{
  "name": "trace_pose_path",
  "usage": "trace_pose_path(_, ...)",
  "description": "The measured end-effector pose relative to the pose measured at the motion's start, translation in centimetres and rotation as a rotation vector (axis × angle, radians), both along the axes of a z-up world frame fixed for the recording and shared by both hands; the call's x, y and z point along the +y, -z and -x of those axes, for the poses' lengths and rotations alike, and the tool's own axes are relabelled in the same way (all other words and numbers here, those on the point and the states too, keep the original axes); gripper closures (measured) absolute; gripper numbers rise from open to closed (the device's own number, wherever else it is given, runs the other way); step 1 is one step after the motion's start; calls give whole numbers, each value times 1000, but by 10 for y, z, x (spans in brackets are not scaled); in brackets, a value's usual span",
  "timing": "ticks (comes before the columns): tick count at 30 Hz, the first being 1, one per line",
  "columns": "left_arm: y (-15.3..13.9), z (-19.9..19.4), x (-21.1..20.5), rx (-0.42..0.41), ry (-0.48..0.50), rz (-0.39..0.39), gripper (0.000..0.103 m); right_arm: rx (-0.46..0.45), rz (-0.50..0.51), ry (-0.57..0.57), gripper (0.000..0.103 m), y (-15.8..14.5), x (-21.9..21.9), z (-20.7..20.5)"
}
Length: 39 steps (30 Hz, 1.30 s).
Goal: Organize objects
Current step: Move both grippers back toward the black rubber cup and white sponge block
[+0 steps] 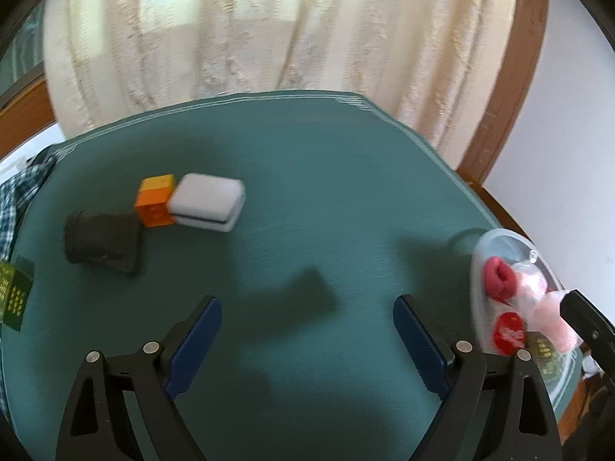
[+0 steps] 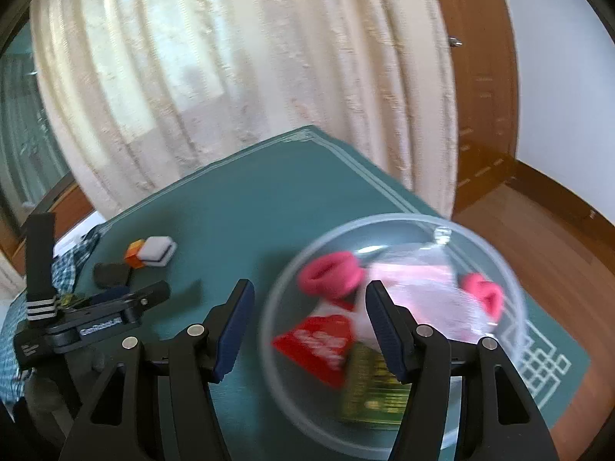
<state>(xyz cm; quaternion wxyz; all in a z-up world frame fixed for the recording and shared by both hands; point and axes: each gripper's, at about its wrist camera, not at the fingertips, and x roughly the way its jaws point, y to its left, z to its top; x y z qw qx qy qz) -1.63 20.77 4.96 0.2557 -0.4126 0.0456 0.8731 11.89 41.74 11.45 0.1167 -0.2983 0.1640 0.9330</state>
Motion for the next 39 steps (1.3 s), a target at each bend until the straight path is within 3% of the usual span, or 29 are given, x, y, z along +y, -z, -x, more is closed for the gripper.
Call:
trace_pose_path(11, 13, 30, -61, -44, -154, -9, 10, -43, 15, -159, 41, 16, -58, 35)
trace_pose_path(24, 33, 80, -111, -139, -327, -57, 10, -87, 45, -249, 41, 34, -93, 65)
trace_pose_path(39, 37, 111, -119, -176, -462, -108, 5, -116, 73, -258, 41, 47, -94, 78)
